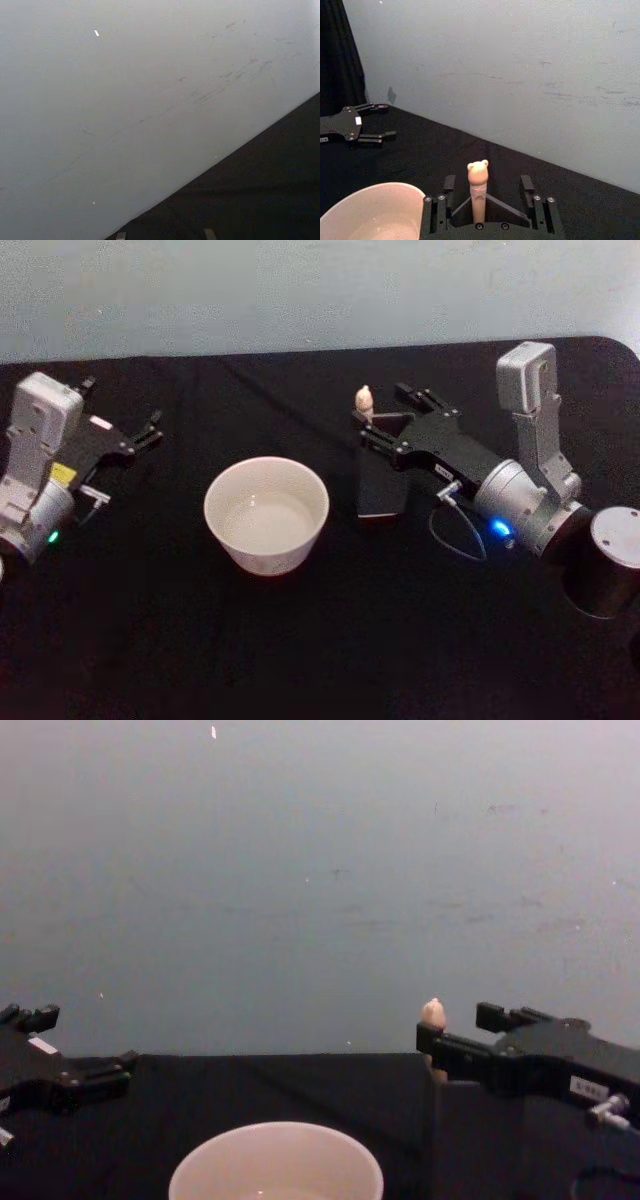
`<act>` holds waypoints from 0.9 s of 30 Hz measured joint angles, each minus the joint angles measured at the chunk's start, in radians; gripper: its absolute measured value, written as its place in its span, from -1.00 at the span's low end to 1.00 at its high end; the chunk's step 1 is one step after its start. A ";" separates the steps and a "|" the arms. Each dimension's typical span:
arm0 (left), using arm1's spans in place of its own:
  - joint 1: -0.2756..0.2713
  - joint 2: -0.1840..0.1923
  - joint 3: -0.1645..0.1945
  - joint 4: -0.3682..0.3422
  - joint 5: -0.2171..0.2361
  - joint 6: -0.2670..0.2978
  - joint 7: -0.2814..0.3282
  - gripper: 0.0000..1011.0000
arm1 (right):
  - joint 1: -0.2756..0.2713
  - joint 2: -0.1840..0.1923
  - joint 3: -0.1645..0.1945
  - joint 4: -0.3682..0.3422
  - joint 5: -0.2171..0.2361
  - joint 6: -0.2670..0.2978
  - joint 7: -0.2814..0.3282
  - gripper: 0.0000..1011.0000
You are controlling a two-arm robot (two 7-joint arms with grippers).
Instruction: Pick up the stirring spoon with one hand, stir inside the cup, then place it back in its original position.
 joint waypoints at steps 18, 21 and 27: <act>0.000 0.000 0.000 0.000 0.000 0.000 0.000 0.98 | 0.008 -0.024 0.061 -0.055 0.055 -0.022 -0.016 0.98; 0.000 0.000 0.000 0.000 0.000 0.000 0.000 0.98 | 0.016 -0.038 0.099 -0.065 0.070 -0.033 -0.049 0.98; 0.000 0.000 0.000 0.000 0.000 0.000 0.000 0.98 | 0.027 -0.057 0.158 -0.030 0.037 -0.055 -0.134 0.98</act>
